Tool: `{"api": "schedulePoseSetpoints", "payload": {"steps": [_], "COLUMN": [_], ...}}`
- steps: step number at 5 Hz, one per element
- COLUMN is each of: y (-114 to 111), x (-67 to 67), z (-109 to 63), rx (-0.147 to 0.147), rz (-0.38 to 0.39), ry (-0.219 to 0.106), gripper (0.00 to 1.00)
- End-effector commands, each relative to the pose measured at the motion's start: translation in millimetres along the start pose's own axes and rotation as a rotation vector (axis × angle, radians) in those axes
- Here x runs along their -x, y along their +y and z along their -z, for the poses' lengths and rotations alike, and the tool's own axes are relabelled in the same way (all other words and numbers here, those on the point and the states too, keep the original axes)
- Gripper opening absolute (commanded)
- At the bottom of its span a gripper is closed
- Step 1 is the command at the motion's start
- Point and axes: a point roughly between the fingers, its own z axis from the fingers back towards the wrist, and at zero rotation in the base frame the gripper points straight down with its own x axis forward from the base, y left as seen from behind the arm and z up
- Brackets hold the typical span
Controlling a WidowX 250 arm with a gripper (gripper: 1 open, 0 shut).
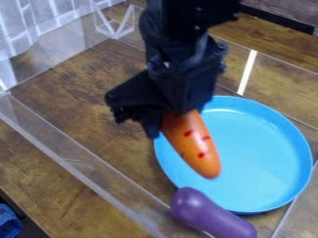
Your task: Put the carrot on the blue tray
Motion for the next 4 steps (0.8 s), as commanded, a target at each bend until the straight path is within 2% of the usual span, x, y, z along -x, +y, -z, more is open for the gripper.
{"api": "schedulePoseSetpoints", "payload": {"steps": [1, 3, 4], "y": [11.0, 3.9, 4.3], "x": [-18.3, -33.9, -41.8], "z": [1.5, 35.7, 47.9], "rx": [-0.041, -0.054, -0.055], "rz": [-0.004, -0.029, 0.008], "ry": [0.007, 0.062, 0.069], "gripper": [0.00, 0.00, 0.00]}}
